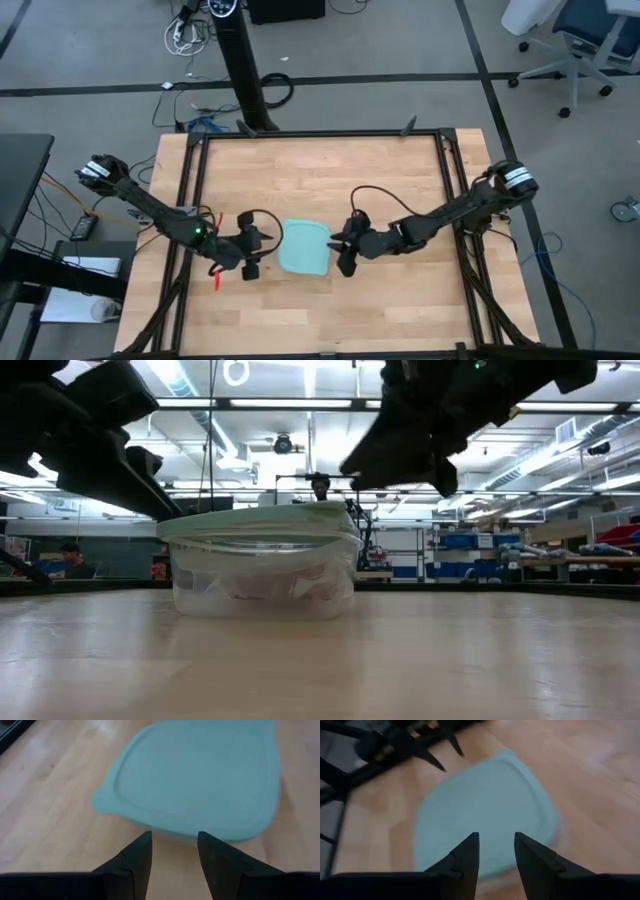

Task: Roll bandage
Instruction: Close the transparent tupperware

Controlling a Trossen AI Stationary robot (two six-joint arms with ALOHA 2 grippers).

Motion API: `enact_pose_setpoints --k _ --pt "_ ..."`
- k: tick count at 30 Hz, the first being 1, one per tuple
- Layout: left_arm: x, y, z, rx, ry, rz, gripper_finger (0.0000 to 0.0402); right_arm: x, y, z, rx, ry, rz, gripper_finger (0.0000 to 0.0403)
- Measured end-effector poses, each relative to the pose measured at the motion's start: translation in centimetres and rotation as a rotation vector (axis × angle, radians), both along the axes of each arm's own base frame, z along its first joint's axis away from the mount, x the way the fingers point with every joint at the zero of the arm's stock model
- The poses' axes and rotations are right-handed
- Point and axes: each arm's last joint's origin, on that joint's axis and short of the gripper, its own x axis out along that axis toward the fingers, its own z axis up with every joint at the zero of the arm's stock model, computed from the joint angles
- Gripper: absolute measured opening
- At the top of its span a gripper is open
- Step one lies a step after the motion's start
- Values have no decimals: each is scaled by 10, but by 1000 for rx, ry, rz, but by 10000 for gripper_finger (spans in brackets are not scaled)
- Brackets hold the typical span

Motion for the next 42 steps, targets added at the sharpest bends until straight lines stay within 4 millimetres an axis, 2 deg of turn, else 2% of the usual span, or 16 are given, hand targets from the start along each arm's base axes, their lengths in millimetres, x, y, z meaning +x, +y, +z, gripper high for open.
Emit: enact_pose_setpoints --k 7,11,14,17,25,29,36,39,42 --pt "3 -5 3 -4 4 -144 162 5 9 -2 -5 -50 48 123" --pt "2 -5 2 -36 30 -182 162 3 17 -3 96 -37 115 123" --pt "2 -5 2 -65 25 -155 162 -1 24 -1 134 -39 142 123" --pt "3 -3 3 -56 8 -118 162 -4 29 -4 81 -27 103 123" --pt "3 -2 2 -81 15 -93 162 -7 31 -4 -21 -39 53 123" --pt "-3 1 -1 -116 72 -52 162 -10 32 -6 -74 -26 -7 123" --pt "-10 5 -5 -119 141 -14 162 -6 28 -9 57 -3 34 123" --pt "-8 4 -4 -103 116 -7 162 -5 28 -7 -6 -5 96 123" --pt "-5 3 -4 -82 94 -16 162 -8 36 -5 -165 -8 182 123"
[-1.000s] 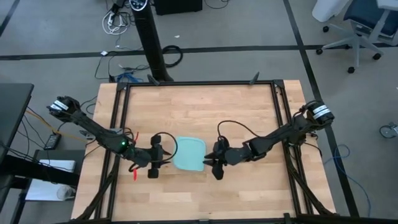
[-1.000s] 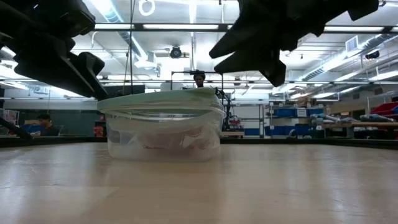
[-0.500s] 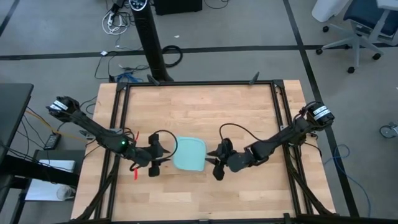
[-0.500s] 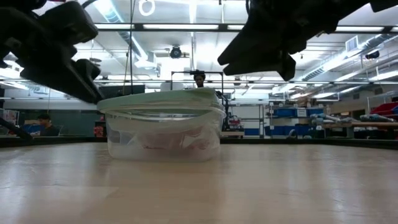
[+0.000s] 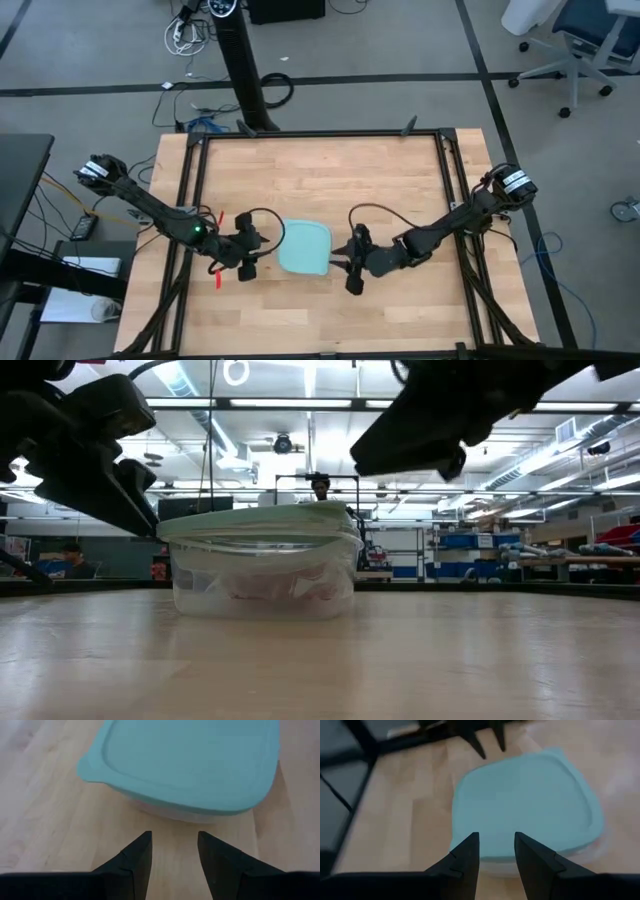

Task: Roll bandage
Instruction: Close the transparent tupperware

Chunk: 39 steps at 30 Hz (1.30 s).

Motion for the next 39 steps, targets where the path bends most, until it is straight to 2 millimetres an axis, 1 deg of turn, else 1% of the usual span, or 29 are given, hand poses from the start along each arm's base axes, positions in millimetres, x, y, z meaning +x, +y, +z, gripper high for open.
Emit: enact_pose_setpoints --k 2,4,6,8,11,13,15,18,23,32,37,39 --pt "0 0 0 23 -5 1 162 -3 7 1 -122 -13 11 123" --pt "2 2 2 51 -31 21 162 -5 9 1 -166 -13 -6 123" --pt "4 4 3 60 -47 33 162 -6 0 -5 -134 42 -64 123" --pt "6 7 4 54 -61 50 162 -6 -13 -12 -70 113 -150 123" --pt "10 11 5 39 -76 70 162 -3 -25 -20 10 185 -153 123" --pt "14 12 5 18 -89 65 162 -2 -27 -25 11 215 -147 123" --pt "19 12 2 13 -94 42 162 3 -29 -29 13 215 -143 123" --pt "26 13 -1 22 -102 31 162 6 -32 -41 13 246 -135 123" --pt "31 18 -2 42 -110 41 162 10 -33 -51 28 271 -109 123" --pt "35 18 3 61 -172 18 162 14 -31 -48 17 222 -84 123" --pt "38 20 4 70 -188 21 162 15 -32 -47 23 212 -89 123" --pt "38 21 4 70 -184 22 162 14 -32 -49 30 234 -97 123"
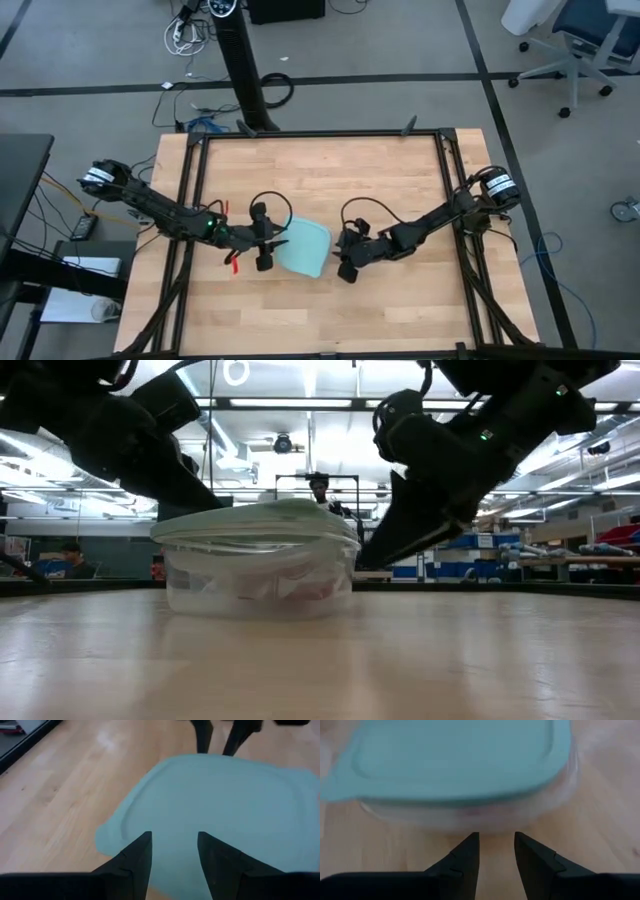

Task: Roll bandage
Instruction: Close the transparent tupperware

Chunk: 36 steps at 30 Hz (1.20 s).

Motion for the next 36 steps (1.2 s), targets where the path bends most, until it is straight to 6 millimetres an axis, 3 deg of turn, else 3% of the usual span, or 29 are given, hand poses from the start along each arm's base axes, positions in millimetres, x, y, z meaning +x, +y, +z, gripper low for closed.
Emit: enact_pose_setpoints --k 7,17,24,28,36 --pt "-2 0 6 -21 -27 -15 162 -5 19 9 -68 38 98 123" --pt "-4 7 15 -45 -65 15 162 2 74 53 -546 -30 239 121" --pt "-1 17 13 -156 -52 48 162 36 109 32 -869 74 404 121" --pt "-2 16 15 -178 -58 25 162 42 130 18 -1128 168 391 121" --pt "-2 16 15 -196 -51 19 162 35 144 17 -1106 146 436 121"
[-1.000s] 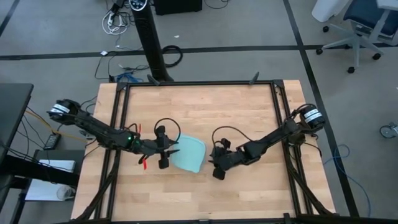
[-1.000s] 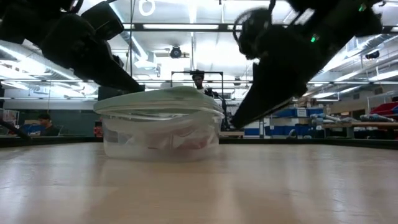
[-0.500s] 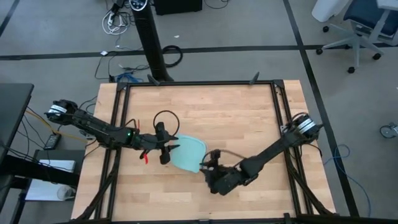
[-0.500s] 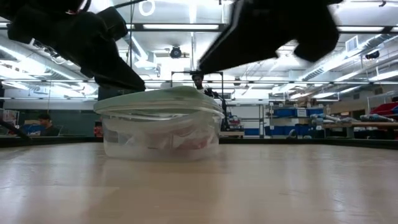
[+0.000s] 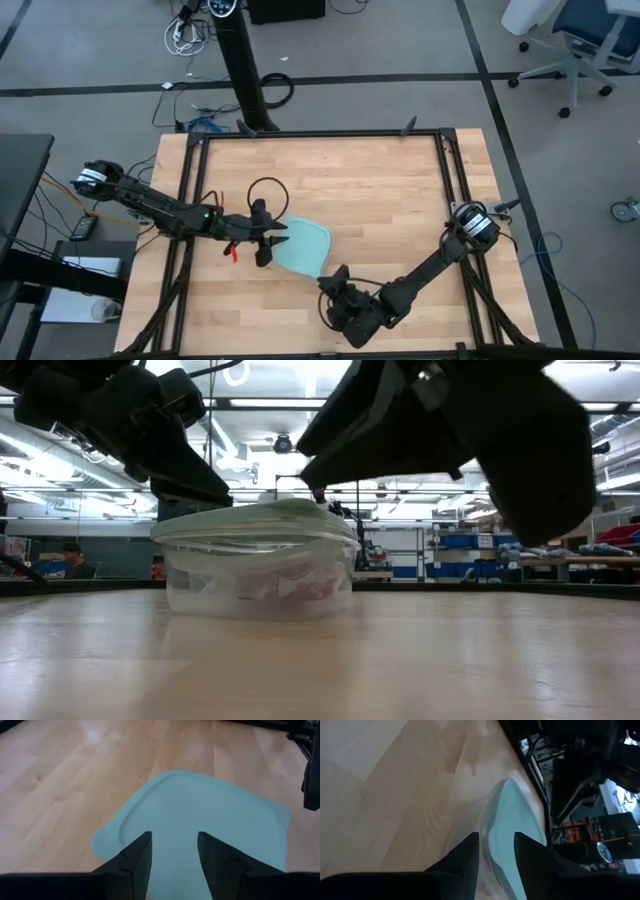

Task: Roll bandage
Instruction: Close the transparent tupperware

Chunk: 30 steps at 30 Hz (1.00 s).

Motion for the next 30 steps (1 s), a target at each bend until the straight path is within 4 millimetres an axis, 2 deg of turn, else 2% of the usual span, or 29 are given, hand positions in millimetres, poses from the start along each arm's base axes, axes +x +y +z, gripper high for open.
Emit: enact_pose_setpoints --k 21,30 --pt "-1 1 -2 0 21 11 162 18 -29 -8 -24 92 -8 113" --pt "-3 2 -6 11 67 12 162 19 -30 -8 -23 91 -13 108"
